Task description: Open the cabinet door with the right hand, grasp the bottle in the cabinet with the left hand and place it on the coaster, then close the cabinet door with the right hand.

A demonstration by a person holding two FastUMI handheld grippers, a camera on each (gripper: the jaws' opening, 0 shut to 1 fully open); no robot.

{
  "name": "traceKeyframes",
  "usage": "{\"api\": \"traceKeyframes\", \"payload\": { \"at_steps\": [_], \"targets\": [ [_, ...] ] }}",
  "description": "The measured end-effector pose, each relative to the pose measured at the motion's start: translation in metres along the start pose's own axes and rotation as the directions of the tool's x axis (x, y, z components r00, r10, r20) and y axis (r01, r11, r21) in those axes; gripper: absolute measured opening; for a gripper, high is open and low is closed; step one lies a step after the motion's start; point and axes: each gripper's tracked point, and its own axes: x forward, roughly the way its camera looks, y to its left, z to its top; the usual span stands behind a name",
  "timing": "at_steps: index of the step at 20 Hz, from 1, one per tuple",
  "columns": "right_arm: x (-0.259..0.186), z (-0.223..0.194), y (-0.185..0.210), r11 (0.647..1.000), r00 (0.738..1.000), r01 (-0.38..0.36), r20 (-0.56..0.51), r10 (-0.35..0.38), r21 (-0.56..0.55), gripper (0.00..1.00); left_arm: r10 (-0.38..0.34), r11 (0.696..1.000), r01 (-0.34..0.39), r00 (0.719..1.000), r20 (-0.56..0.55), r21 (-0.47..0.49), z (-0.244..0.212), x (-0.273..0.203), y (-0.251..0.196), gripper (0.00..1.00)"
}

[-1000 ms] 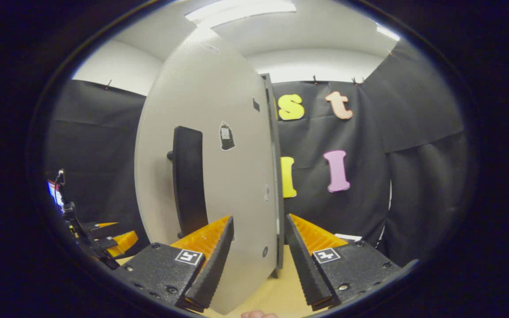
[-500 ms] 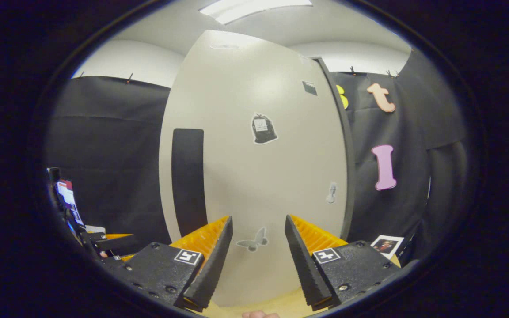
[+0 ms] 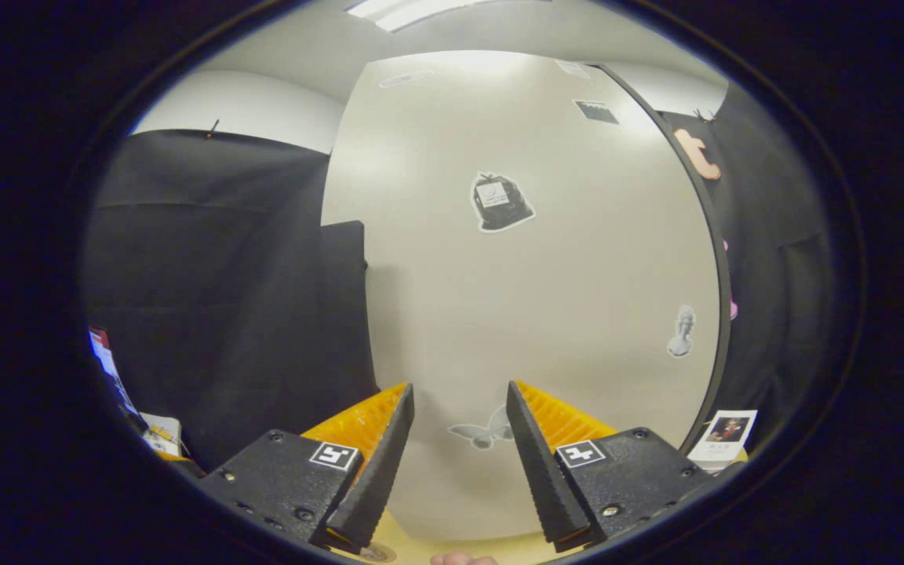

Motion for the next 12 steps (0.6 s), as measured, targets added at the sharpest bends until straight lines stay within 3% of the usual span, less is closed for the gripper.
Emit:
{"api": "traceKeyframes", "payload": {
  "at_steps": [5, 12],
  "targets": [
    [-0.019, 0.001, -0.018, 0.999, 0.999, 0.037, 0.021, -0.037, -0.008, 0.78, 0.013, 1.000, -0.013, 1.000, -0.011, -0.013, -0.004, 0.007, 0.005, 0.98],
    [-0.145, -0.007, -0.066, 0.990, 0.989, 0.134, 0.075, -0.130, -0.047, 0.78, -0.020, 0.999, 0.020, 1.000, 0.001, -0.030, -0.004, -0.002, -0.024, 0.97]
  ]
}}
